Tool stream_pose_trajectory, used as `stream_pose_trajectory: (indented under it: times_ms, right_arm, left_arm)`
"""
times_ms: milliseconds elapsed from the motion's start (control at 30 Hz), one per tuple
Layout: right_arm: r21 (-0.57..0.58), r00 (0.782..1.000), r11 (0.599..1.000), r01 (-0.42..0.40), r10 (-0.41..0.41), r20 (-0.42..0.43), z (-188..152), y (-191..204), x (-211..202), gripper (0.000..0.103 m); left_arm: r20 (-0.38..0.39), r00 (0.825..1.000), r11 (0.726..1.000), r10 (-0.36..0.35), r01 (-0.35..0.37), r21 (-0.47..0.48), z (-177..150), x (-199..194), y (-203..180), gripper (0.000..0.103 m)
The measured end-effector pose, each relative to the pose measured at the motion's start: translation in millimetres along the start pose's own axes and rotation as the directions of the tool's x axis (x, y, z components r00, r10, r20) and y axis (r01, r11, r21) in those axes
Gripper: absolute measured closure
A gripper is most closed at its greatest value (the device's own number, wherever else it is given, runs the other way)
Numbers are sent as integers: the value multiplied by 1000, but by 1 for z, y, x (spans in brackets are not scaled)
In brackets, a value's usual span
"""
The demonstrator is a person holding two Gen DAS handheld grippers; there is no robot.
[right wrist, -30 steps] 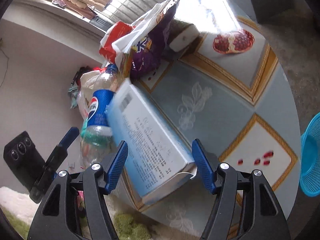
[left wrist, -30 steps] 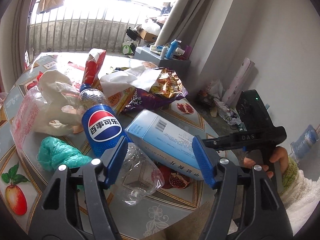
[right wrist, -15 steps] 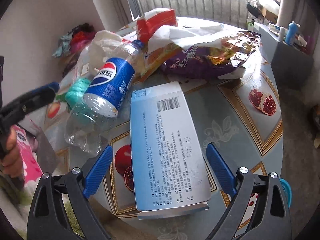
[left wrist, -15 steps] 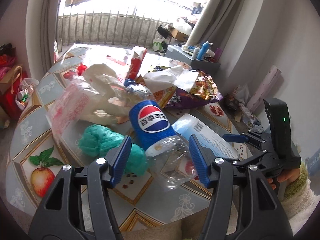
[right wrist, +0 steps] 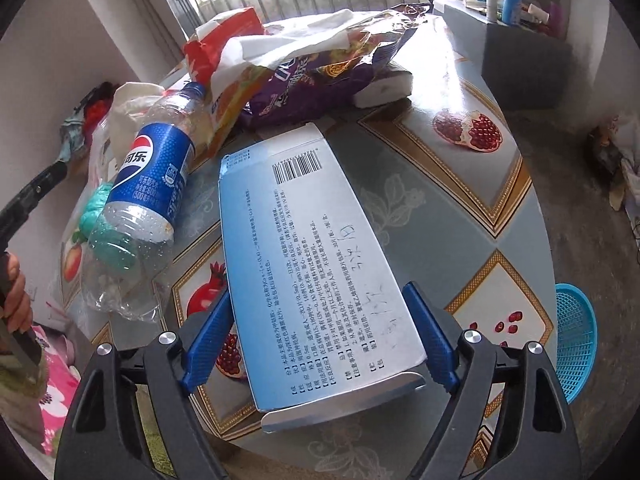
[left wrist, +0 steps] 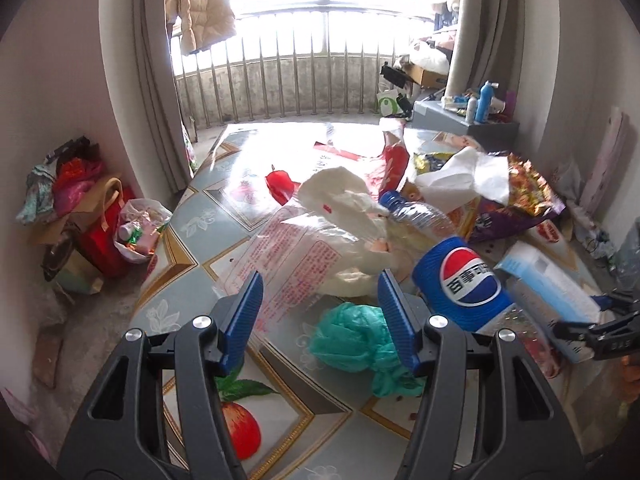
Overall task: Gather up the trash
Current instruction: 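Reach the right gripper to the white-blue paper box and grasp it, then carry the box with the right gripper over the blue wastebasket and release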
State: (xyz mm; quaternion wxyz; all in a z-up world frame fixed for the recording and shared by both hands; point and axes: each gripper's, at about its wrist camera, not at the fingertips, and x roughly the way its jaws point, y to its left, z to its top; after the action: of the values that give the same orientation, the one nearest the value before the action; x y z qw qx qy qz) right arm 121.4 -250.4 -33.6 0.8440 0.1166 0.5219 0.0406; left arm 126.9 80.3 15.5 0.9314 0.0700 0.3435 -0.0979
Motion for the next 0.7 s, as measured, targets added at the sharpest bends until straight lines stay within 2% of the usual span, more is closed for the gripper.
stream_pose_trajectory:
  times_ms: [167,300,433,500,533,600,700]
  right_arm:
    - [18,1000,1000,24,-24,-6,6,5,5,21]
    - [-1,998,998,60,-60,-9,7,13,8,21]
    - [-23,997,997,79,-79,-16,9,17,9,20]
    - [-26,997,997,77,-77,-18,11,17,11,20]
    - [-24,997,997,77,-77,-19,12,17,11,20]
    - [-22,997,997,74,-74,-20,13,17,11,20]
    - [-24,997,997,76,-76,-13,13,17,9,22]
  left_arm:
    - [-12,995,988,100,-98,117,-5,28,-6,47]
    - [-8,987,972,160,-156,173,-9,43,-10,48]
    - [10,987,969,162,-161,186,-10,44,-10,62]
    - [12,986,966,166,-165,200,-12,43,-11,75]
    - [11,986,964,168,-167,206,-12,43,-11,77]
    - [12,986,965,166,-165,206,-13,41,-11,87]
    - [25,985,963,169,-171,209,-12,39,-9,95]
